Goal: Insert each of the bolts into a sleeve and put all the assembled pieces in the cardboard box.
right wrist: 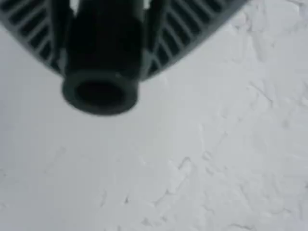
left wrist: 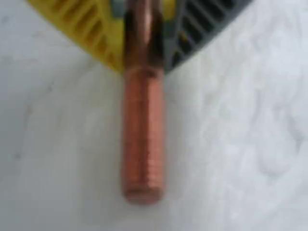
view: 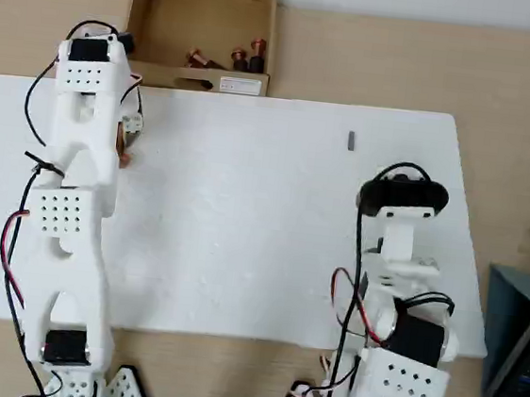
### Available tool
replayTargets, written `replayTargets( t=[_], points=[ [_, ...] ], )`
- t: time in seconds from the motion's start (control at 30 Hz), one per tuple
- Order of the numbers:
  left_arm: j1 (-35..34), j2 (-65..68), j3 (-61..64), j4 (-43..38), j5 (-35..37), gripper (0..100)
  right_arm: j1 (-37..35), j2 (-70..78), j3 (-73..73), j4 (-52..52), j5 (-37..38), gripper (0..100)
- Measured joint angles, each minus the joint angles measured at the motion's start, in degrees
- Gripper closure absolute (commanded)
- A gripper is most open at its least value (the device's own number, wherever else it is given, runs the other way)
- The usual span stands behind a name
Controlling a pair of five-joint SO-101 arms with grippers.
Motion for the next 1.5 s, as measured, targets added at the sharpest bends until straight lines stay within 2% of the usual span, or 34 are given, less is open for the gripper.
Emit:
replayTargets(
  t=[0.17, 0.3, 0.57, 0.77, 0.97, 1.13, 1.27, 1.5],
  points=[
    [0.0, -2.4, -0.4, 1.3, 7.7, 100, 0.0, 0.0, 0.0, 0.0, 0.0, 98.8],
    [1.4, -10.8, 4.3, 1.4, 10.4, 100, 0.0, 0.0, 0.0, 0.0, 0.0, 98.8],
    [5.7, -36.0, 29.7, 1.4, 11.6, 100, 0.0, 0.0, 0.0, 0.0, 0.0, 98.8],
    [5.8, -55.4, 48.8, 1.3, 19.3, 100, 0.0, 0.0, 0.0, 0.0, 0.0, 98.8],
    [5.8, -68.0, 62.5, -8.9, 30.4, 100, 0.0, 0.0, 0.0, 0.0, 0.0, 98.8],
    [5.8, -74.4, 75.0, -21.1, 47.4, 100, 0.0, 0.0, 0.0, 0.0, 0.0, 98.8],
    [5.8, -77.2, 83.3, -26.9, 59.7, 100, 0.0, 0.0, 0.0, 0.0, 0.0, 98.8],
    [0.6, -79.1, 86.5, -31.1, 65.7, 100, 0.0, 0.0, 0.0, 0.0, 0.0, 98.8]
  ],
)
